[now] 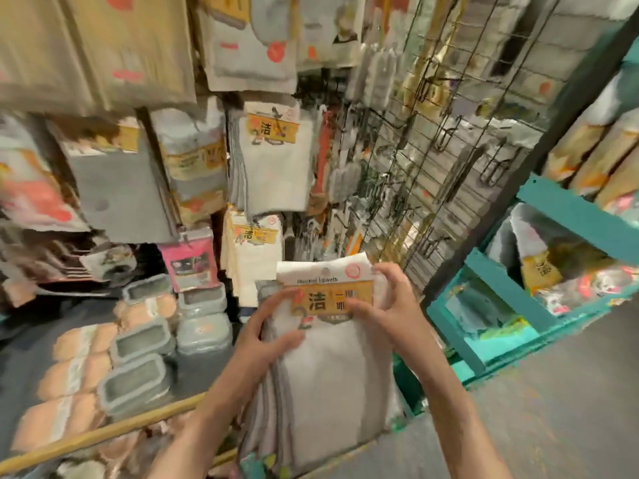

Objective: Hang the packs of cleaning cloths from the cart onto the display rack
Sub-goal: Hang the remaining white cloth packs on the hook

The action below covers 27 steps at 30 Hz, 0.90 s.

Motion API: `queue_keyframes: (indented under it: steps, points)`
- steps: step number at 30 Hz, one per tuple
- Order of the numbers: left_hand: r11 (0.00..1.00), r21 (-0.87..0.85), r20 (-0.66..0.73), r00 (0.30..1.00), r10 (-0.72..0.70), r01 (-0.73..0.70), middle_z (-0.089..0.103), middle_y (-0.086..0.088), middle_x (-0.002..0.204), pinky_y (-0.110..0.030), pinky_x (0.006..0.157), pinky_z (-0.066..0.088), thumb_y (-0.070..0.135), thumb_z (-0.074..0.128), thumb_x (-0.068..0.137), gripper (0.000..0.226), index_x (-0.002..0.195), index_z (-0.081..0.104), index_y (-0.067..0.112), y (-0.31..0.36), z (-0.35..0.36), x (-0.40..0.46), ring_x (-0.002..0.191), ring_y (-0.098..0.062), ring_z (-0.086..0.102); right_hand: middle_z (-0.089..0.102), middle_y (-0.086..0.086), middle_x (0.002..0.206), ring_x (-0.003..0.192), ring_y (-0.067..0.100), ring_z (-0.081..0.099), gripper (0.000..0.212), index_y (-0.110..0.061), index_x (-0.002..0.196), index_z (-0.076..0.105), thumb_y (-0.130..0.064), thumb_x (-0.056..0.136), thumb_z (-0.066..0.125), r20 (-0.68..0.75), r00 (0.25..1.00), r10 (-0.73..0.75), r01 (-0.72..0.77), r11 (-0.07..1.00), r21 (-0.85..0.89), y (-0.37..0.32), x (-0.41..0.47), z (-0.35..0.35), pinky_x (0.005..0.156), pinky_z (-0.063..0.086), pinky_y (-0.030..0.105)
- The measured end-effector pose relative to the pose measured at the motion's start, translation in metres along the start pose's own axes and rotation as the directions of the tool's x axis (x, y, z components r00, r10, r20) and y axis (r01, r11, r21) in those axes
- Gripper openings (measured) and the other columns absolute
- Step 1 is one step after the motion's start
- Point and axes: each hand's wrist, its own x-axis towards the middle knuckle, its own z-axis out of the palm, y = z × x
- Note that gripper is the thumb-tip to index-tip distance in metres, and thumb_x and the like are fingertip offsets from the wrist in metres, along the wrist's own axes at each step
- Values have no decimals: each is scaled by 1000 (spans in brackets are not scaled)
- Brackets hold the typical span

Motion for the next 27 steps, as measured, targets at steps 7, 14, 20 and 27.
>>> queue_keyframes:
  steps: [7, 14, 20, 27]
  points:
    - [999, -19, -185, 982, 33, -37, 39, 44, 127, 2, 83, 39, 13, 77, 75, 82, 133, 37, 56, 7, 14, 47, 106, 36, 33, 58, 1, 109, 103, 21, 59, 42, -35, 88, 53, -25, 61, 84, 178, 983, -46, 34, 997, 68, 17, 94, -8, 88, 51, 42]
    - [994, 78, -316, 944, 94, -73, 35, 51, 126, 1, 86, 31, 25, 80, 76, 83, 136, 31, 55, 12, -7, 67, 114, 35, 27, 64, 11, 105, 98, 28, 63, 33, -31, 80, 54, -15, 65, 78, 265, 959, -98, 19, 958, 285, 8, 145, 8, 74, 52, 35]
    - [989, 130, -309, 944, 114, -77, 39, 53, 126, -4, 92, 26, 34, 72, 74, 69, 133, 40, 53, 8, -31, 77, 119, 32, 28, 69, 7, 98, 91, 24, 67, 35, -21, 95, 52, -21, 68, 74, 264, 958, -116, 38, 959, 281, 9, 164, 30, 72, 54, 37]
    - [989, 115, -402, 906, 134, -95, 46, 47, 125, -8, 96, 29, 34, 71, 72, 60, 126, 49, 50, 13, -33, 99, 122, 25, 35, 63, -8, 89, 73, -2, 60, 33, -17, 99, 53, 0, 77, 71, 215, 970, -117, 51, 956, 289, 0, 196, 38, 55, 44, 7]
